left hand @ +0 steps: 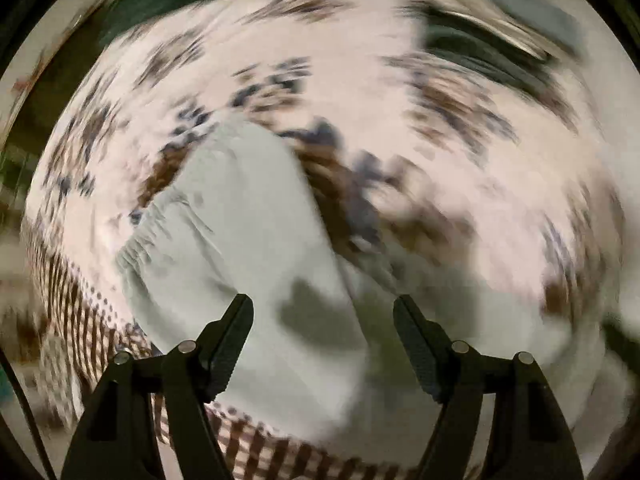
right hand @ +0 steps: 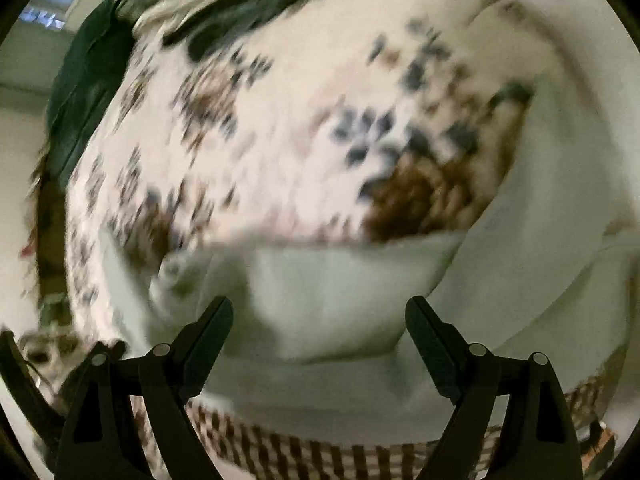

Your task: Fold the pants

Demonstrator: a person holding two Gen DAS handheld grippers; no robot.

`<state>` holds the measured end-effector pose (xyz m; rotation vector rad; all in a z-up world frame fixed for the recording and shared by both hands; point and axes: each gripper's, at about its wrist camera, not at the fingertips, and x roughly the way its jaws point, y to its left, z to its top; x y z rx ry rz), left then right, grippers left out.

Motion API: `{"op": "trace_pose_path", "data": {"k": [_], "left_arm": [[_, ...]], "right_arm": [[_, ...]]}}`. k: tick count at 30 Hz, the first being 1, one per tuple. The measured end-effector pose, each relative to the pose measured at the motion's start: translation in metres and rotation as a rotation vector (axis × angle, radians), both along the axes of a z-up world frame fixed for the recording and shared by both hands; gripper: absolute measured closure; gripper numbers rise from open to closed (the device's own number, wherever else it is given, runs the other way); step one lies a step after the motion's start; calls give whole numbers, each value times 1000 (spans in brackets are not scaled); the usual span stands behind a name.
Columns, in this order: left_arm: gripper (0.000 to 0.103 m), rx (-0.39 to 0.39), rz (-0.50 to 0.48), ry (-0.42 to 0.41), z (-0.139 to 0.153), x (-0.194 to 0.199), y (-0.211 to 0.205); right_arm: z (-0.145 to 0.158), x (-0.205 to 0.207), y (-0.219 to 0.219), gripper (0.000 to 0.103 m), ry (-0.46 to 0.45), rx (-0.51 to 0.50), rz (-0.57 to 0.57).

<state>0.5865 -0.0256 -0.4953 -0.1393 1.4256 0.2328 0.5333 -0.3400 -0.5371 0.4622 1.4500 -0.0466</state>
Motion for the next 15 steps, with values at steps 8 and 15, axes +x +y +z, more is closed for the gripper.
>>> {"op": "trace_pose_path", "data": {"k": [8,15], "left_arm": [[32,-27,98,274,-83,91,50],[97,-53,63,26,-44,40,81]], "right_arm": [[-16,70,27,13,5,-66,-3],[-26,63,47,13,17,-55,16]]}}
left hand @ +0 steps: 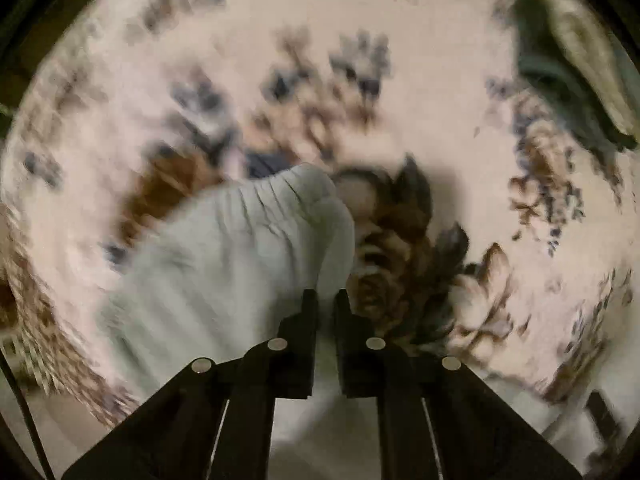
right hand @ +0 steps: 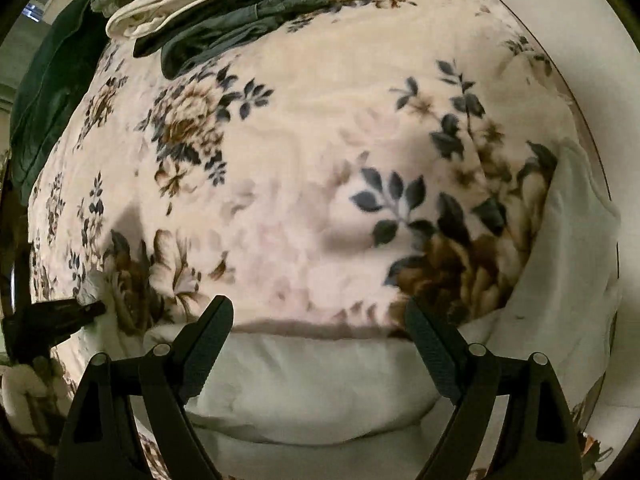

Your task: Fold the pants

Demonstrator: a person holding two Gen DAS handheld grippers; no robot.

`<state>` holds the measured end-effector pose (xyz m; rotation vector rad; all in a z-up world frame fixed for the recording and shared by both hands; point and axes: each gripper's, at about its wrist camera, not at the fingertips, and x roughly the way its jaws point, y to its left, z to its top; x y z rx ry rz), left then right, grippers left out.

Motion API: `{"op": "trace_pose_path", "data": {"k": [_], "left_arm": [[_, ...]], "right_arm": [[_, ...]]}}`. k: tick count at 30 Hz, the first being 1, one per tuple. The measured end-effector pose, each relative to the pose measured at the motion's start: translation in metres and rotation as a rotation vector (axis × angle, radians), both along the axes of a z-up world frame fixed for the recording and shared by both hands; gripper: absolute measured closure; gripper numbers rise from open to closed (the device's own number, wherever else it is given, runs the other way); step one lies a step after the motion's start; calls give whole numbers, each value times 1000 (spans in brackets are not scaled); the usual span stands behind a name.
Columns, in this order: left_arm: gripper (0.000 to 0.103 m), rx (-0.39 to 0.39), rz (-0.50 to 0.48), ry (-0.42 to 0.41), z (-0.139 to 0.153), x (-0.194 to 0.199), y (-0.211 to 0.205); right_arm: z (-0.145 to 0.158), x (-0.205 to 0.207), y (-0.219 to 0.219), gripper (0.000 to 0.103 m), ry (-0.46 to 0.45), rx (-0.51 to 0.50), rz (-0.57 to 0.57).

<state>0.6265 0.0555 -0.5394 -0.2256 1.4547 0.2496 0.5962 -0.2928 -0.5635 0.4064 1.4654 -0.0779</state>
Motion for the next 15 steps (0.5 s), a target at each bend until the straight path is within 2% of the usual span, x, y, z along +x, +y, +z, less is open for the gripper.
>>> {"op": "trace_pose_path", "data": {"k": [2,4,6,9,10,11,13,14,15], "left_arm": [[96,81,-12,-117,37,-43,12],[96,154,20,-140,44,-78,35],[96,179,107,-64,22,-105,67],[96,73,332,99,-41,-151,120],[96,61,369,122,-51,-159,125],[96,45,411,140,-59,-166,127],[90,34,435,140,-58,-174,121],[81,35,428,137,-54,-175,113],[78,41,410,124,-47,-176,104]], "right_arm": [[0,-13,-5,13,9,19,-21],[1,-25,-12,13,10,50,-45],[1,-37,-18,13,14,62,-60],[-6,-56,-24,13,45,64,-74],[-10,-59,-25,13,57,68,-75],[-15,-63,-27,13,80,69,-77],[-22,-69,-31,13,106,80,-91],[-23,-71,-35,13,104,92,-101],[-22,-73,-39,13,96,96,-111]]}}
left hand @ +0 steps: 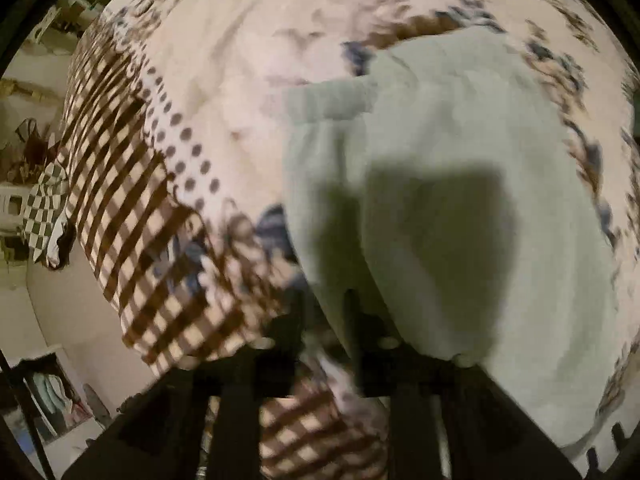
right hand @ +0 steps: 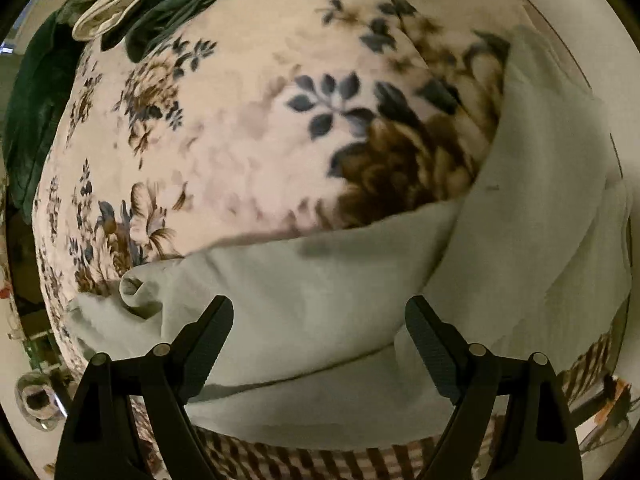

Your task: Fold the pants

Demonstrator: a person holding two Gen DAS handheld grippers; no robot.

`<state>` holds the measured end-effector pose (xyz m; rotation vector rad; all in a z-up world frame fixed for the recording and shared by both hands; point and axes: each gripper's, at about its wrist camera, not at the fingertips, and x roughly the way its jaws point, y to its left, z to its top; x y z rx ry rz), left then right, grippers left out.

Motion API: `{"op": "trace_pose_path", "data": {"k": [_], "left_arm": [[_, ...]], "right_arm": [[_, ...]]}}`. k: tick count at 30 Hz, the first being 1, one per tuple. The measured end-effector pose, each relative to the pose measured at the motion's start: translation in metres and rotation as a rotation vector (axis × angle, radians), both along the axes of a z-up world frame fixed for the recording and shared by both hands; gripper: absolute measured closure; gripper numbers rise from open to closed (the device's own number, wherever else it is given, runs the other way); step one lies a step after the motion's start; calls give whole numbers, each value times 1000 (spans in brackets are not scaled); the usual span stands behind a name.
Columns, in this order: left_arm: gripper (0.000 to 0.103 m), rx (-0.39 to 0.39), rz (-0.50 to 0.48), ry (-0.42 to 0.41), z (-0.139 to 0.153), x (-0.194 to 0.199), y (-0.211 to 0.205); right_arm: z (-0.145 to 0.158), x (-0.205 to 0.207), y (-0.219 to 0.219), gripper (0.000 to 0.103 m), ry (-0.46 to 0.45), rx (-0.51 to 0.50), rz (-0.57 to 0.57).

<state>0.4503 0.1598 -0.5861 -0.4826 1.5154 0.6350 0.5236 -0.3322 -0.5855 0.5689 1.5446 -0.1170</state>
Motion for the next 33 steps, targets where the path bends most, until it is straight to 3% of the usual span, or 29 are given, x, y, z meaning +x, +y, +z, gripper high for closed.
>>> {"op": "trace_pose_path", "data": {"k": [1,2,4,5,6,10,15,17,18,19,23,26,29,32,33], "left_arm": [[76,24,-28,-16,11,-1,-13],[67,55,-59,-32,22,-4,-27],[38,107,-156,-99,44,0,-62],[13,114,-200,-121,48,8,-74],[3,131,-277,-143,52,16,-96],[3,178,-462,-150,49,64,-156],[3,135,-578,-151,25,103,-217],[3,119,-621,-137,20,112,-239],[3,107,-630,-141,21,117,-245],[3,97,-643,-145,22,117,-251],[3,81,-673,-149,26,112,-268],[3,48,-658,-129,21,104,-269],[3,38,-652,-96,11,97,-271],[3,27,-654,-71,5,91,-273],[3,29,-655,-70,5,90,-274]], "right_arm": [[3,-1,-6,13,-14,-5,-12],[8,-1,-14,13,-29,-17,-28],[20,0,-38,13,-65,-52,-81],[25,2,-53,13,-80,-81,-112],[27,5,-72,13,-84,-123,-146],[8,23,-136,13,-38,-200,-268],[-53,65,-160,14,68,-228,-213],[-81,72,-160,45,175,-267,-155],[-83,68,-163,90,193,-289,-159],[-79,62,-168,94,164,-270,-188],[-5,-3,-202,95,-35,-252,-335],[29,-72,-224,95,-69,-275,-418],[12,-130,-233,94,35,-287,-457],[-46,-174,-246,87,210,-169,-520],[-54,-185,-249,83,230,-140,-548]]}}
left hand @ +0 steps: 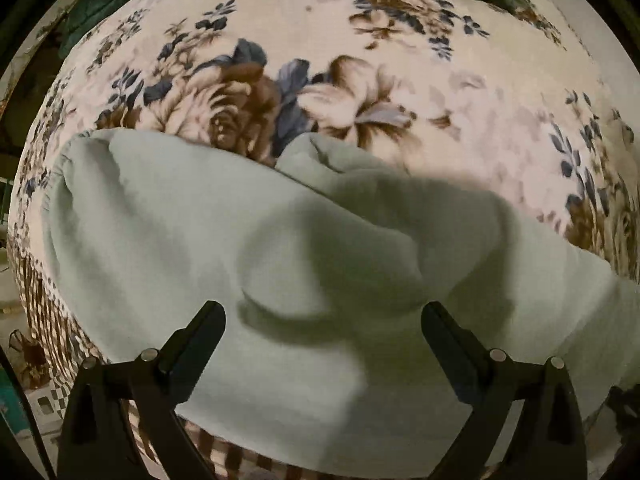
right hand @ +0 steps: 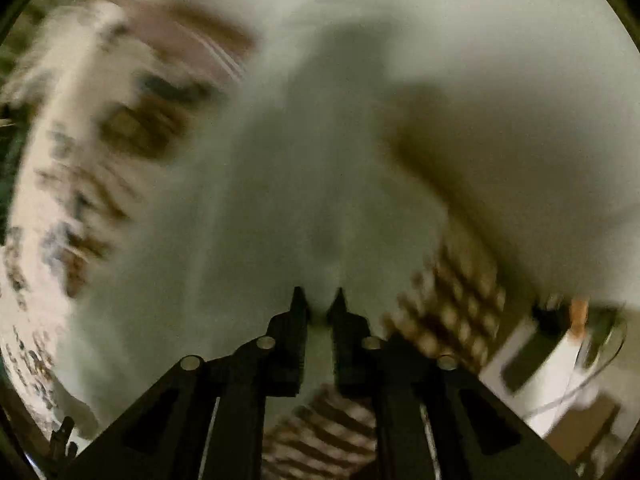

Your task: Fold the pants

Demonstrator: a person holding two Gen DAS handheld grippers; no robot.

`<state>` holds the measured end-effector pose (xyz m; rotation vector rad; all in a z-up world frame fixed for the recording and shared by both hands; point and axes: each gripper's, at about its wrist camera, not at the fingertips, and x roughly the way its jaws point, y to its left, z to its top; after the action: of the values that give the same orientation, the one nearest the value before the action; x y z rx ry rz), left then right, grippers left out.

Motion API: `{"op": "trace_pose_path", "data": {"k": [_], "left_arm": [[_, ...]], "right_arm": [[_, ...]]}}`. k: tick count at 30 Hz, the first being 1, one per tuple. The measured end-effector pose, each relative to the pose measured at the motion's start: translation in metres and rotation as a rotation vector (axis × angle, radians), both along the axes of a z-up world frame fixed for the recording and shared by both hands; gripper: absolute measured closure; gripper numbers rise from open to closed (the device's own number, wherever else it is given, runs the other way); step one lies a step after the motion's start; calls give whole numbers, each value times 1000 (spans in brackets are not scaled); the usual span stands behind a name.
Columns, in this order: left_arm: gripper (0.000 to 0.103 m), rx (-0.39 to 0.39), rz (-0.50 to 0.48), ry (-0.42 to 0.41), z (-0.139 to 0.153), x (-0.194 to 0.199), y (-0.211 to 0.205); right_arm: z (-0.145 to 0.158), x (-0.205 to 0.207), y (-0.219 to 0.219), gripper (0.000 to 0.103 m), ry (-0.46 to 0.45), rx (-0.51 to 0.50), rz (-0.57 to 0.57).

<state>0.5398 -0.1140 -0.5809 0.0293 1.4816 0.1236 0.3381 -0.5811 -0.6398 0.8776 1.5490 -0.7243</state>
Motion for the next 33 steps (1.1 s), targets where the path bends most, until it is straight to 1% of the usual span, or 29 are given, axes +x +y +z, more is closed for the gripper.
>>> {"op": "trace_pose_path", "data": {"k": [1,2,4,5,7,8,10,11,12,13,15,16,17,19,20,21,22,23,24,25,26,27,28,29,30,31,33], "left_arm": [[3,4,-5,-4,2,-1,-1],[3,5,-9,-12,4,-2,-1],[3,7,-11,-25,8,-5,0],[3,3,-8,-23,8,-7,1],[3,1,14,-14,9,-11,7],[3,0,24,-11,9,-13,10],[3,3,56,-6,10,-21,20],[3,9,73,0,10,-25,25],[3,15,97,10,11,-31,34],[3,19,120,12,13,-36,42],[3,28,159,2,16,-47,57],[3,25,181,-12,18,-53,67],[3,27,198,-24,19,-58,76],[3,9,225,-49,20,-66,95],[3,-5,241,-55,19,-68,103],[3,-17,254,-52,20,-70,114],[3,-33,270,-57,22,-73,123],[3,-54,291,-73,26,-76,137],[3,-64,305,-85,29,-77,147],[3,-84,326,-105,34,-77,165],[3,-93,341,-115,36,-76,177],[3,-104,367,-128,38,-75,192],[3,-126,408,-145,39,-73,214],[3,-140,431,-146,37,-72,226],[3,-162,461,-137,33,-68,242],[3,-212,505,-114,24,-62,263],[3,-285,561,-95,10,-52,289]], "right_arm": [[-4,-13,-5,77,-5,20,-55],[-2,-23,-8,71,-33,24,-115],[6,-36,-11,47,-96,16,-192],[12,-39,-12,43,-133,7,-219],[12,-36,-12,37,-166,24,-205],[5,-32,-11,37,-169,48,-199],[-18,-29,-4,38,-139,127,-191],[-26,-27,0,40,-143,165,-196],[-28,-26,2,67,-166,172,-189],[-19,-18,5,87,-159,121,-122],[1,-10,11,94,-128,-18,16],[1,-16,9,94,-103,-45,11],[-6,-22,6,94,-86,-18,-20],[-23,-27,4,91,-59,75,-49],[-17,-27,7,88,-63,69,-58],[-9,-26,13,84,-69,59,-45],[-1,-24,21,74,-75,53,-30],[15,-24,36,68,-100,43,-21],[25,-25,50,56,-128,39,-21],[38,-28,71,48,-173,44,-22],[45,-29,88,45,-194,58,-24],[49,-31,112,45,-218,98,-28],[47,-31,137,45,-238,158,-40],[42,-29,162,45,-248,215,-49],[36,-24,177,45,-248,252,-48],[28,-24,205,45,-240,294,-47],[16,-23,245,45,-239,346,-60]]}}
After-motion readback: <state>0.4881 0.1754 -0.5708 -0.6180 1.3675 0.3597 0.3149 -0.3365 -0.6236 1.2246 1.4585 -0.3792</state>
